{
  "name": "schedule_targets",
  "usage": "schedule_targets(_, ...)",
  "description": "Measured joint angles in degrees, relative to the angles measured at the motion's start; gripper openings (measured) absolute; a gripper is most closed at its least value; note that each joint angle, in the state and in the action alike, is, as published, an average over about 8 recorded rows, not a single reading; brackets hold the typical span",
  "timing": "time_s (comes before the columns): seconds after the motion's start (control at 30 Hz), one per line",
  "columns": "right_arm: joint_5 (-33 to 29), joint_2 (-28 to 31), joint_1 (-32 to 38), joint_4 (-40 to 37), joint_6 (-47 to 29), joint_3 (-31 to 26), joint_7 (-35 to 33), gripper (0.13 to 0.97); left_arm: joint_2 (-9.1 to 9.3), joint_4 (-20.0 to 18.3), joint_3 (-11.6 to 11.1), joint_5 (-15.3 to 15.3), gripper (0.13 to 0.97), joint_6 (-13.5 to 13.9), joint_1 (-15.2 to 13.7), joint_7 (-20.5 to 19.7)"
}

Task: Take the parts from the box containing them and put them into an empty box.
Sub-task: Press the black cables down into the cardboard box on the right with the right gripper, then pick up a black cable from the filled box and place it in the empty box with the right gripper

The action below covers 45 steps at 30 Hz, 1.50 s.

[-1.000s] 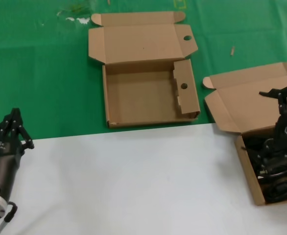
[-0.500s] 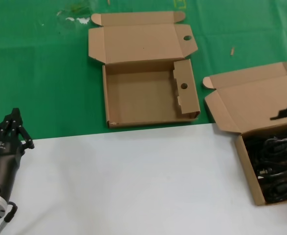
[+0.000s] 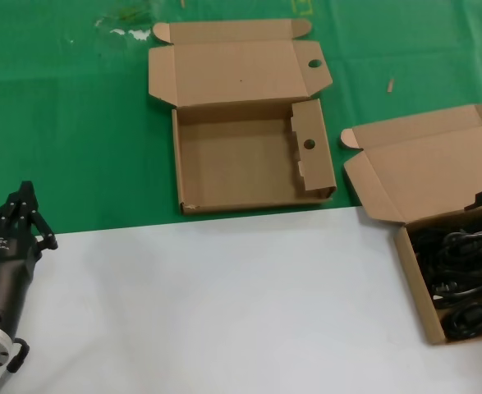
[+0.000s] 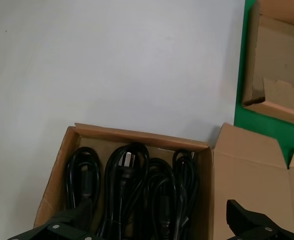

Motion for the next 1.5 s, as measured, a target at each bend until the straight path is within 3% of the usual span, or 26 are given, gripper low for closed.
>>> schedule_targets(0.43, -2.9, -3.3, 3.9, -5.4, 0.2, -2.2, -1.0, 0.828, 0.0, 0.0, 0.0, 0.0, 0.14, 0.0, 0.0, 0.0)
schedule_targets(0.73, -3.7, -5.0, 5.1, -7.9, 1.0, -3.1, -2.4, 0.66, 0.0, 0.0, 0.0, 0.0, 0.14, 0.0, 0.0, 0.0)
schedule_targets(1.0, -4.0, -6.4, 5.4, -10.8, 2.0, -3.7, -4.4, 0.443, 0.0, 0.0, 0.0, 0.0, 0.14, 0.0, 0.0, 0.0)
schedule_targets(1.13, -4.3, -7.2, 6.1, -12.7, 2.6, -4.1, -5.8, 0.443, 0.0, 0.0, 0.0, 0.0, 0.14, 0.0, 0.0, 0.0)
schedule_targets(1.4, -4.9, -8.2, 7.6, -14.6, 3.1, -4.6, -6.9, 0.277, 0.0, 0.0, 0.0, 0.0, 0.14, 0.0, 0.0, 0.0)
schedule_targets(1.5, -5.0, -7.9, 7.9, -13.5, 2.6, -4.7, -5.9, 0.267, 0.0, 0.0, 0.0, 0.0, 0.14, 0.0, 0.0, 0.0)
